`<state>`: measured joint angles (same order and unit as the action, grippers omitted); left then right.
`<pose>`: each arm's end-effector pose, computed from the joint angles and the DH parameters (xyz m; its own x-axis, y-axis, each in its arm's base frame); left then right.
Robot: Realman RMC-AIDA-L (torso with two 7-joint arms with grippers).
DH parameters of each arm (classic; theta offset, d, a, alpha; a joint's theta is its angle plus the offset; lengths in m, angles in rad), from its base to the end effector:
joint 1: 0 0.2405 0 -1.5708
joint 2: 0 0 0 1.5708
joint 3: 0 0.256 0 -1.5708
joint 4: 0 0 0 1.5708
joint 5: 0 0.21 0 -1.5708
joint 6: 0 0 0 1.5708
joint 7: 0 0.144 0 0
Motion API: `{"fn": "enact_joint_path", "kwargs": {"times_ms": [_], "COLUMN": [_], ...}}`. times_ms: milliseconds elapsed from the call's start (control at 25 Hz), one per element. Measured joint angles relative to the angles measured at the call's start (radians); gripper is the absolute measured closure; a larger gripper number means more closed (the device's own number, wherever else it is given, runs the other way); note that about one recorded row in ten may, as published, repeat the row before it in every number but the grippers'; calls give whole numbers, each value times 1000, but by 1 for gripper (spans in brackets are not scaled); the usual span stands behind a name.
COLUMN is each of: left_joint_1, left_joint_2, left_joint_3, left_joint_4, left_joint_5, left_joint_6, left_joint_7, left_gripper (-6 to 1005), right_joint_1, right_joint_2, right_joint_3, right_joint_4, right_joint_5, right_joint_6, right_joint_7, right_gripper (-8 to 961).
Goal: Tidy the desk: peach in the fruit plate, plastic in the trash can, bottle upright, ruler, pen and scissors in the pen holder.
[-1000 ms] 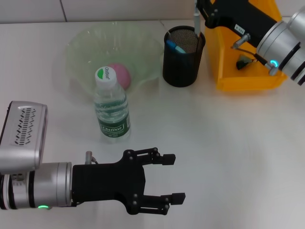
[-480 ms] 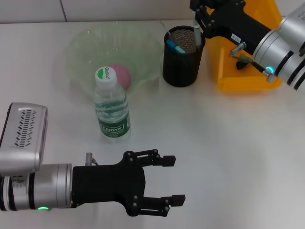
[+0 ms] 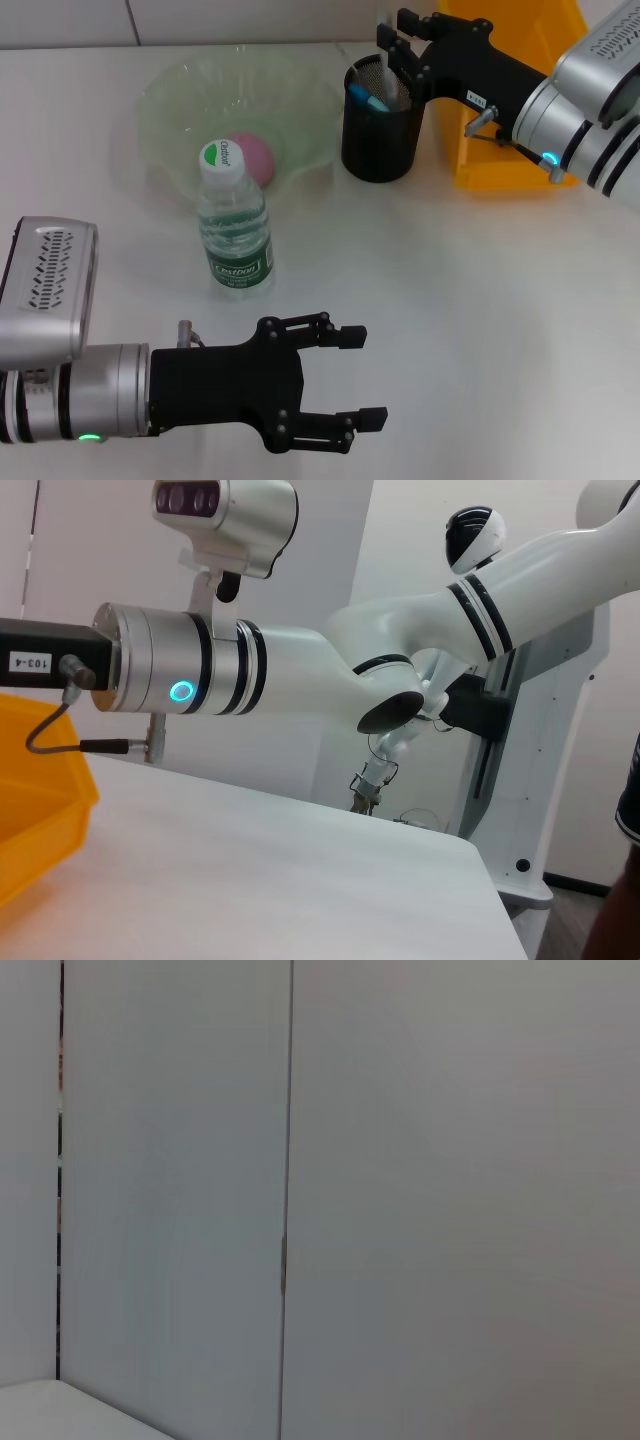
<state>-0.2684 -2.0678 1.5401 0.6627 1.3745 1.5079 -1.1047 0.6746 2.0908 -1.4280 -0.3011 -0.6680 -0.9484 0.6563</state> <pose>-0.2434 0.2341 -0.0753 0.7961 0.2109 0.5673 0.2156 -0.9746 0.0597 0.2126 0.4049 -0.0533 0.7649 -0.0075 -0.6441 -0.4803 -0.6730 -0.5625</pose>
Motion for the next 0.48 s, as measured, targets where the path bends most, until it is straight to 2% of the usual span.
{"fn": "enact_joint_path", "kwargs": {"times_ms": [200, 280, 320, 360, 400, 440, 480], "left_joint_1": [0, 0, 0, 0, 0, 0, 0], "left_joint_2": [0, 0, 0, 0, 0, 0, 1], "left_joint_3": [-2, -2, -2, -2, -2, -2, -2], "left_joint_4": [0, 0, 0, 0, 0, 0, 0], "left_joint_5": [0, 0, 0, 0, -1, -2, -3], "left_joint_6": [0, 0, 1, 1, 1, 2, 4], "left_joint_7": [0, 0, 0, 0, 0, 0, 0], "left_gripper": [186, 186, 186, 186, 186, 186, 186], "right_joint_1": [-9, -14, -38, -38, -85, -85, -125], "right_joint_2": [0, 0, 0, 0, -6, -6, -11], "right_joint_3": [0, 1, 3, 3, 4, 4, 4], "right_joint_4": [3, 2, -14, -14, -57, -57, -101], "right_joint_5": [2, 2, 3, 3, 2, 2, -5], "right_joint_6": [-2, -12, -57, -57, -128, -128, -170], "right_joint_7": [0, 3, 34, 34, 90, 90, 127], "right_gripper": [731, 600, 534, 504, 475, 445, 416]}}
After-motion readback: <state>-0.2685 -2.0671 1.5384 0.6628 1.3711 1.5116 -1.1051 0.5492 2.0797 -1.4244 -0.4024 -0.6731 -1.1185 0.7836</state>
